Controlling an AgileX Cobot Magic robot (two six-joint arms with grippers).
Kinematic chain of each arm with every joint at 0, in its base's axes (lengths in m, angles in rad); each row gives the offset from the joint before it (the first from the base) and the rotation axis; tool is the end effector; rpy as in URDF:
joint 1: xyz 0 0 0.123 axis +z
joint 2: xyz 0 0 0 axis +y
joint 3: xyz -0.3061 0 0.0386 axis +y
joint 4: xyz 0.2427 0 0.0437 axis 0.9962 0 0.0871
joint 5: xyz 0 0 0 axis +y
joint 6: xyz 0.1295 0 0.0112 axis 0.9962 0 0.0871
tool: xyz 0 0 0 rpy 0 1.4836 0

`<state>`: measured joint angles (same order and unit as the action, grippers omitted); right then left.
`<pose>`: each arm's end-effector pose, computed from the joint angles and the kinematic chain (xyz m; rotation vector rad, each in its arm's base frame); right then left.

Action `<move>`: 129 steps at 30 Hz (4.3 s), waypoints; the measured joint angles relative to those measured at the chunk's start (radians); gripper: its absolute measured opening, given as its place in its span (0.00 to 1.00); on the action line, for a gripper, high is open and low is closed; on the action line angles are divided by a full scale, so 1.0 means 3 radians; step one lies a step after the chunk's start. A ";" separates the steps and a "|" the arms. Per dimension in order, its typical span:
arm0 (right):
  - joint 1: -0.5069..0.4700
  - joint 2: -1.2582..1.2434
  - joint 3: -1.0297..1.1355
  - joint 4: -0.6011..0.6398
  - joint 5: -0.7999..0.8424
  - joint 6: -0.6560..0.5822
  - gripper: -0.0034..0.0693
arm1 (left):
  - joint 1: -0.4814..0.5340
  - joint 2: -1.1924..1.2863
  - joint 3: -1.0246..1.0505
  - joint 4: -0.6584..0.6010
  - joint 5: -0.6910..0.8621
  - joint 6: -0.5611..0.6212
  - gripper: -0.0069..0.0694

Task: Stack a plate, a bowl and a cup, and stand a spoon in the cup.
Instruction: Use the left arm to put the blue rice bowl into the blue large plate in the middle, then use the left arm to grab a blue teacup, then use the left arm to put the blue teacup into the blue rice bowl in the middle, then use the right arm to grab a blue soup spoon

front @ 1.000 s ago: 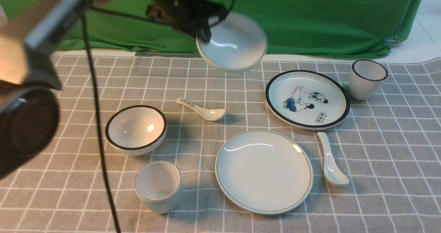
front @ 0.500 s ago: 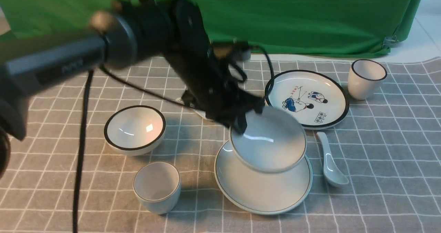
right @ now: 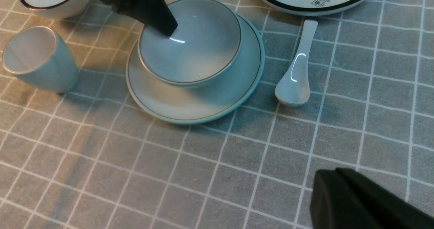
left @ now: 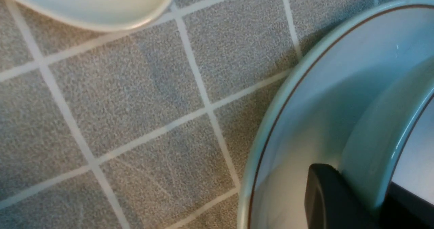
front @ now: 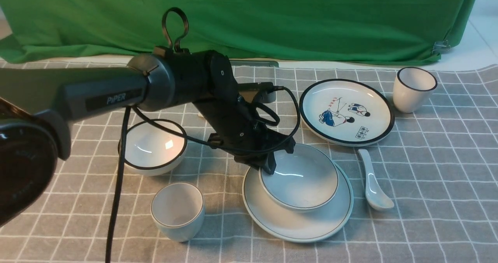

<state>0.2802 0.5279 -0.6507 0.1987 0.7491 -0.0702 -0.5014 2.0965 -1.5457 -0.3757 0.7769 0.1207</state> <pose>0.0929 0.0449 0.3185 -0.2966 2.0938 0.3553 0.3887 -0.2512 0.1613 0.5579 2.7781 -0.5197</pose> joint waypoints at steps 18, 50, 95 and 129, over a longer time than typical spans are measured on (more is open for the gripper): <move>0.0000 0.0000 0.0000 0.0000 0.0000 0.0000 0.09 | 0.0004 -0.0496 -0.0050 0.0646 0.0614 -0.0358 0.71; 0.0000 0.0000 0.0000 0.0000 -0.0003 -0.0001 0.10 | 0.0798 -0.1391 0.1717 0.0732 0.0158 -0.0380 0.67; 0.0000 0.0000 0.0000 -0.0007 -0.0030 -0.0021 0.11 | -0.0160 -0.0109 -0.0480 0.0471 0.0684 -0.0424 0.15; 0.0000 0.0799 -0.0592 -0.0009 0.0551 -0.0032 0.14 | -0.0160 -0.0596 -0.0580 0.0643 0.0762 -0.0438 0.59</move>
<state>0.2802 0.7677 -0.8283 0.1959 0.9144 -0.0797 -0.5496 1.9176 -1.7196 -0.1826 1.0056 -0.0106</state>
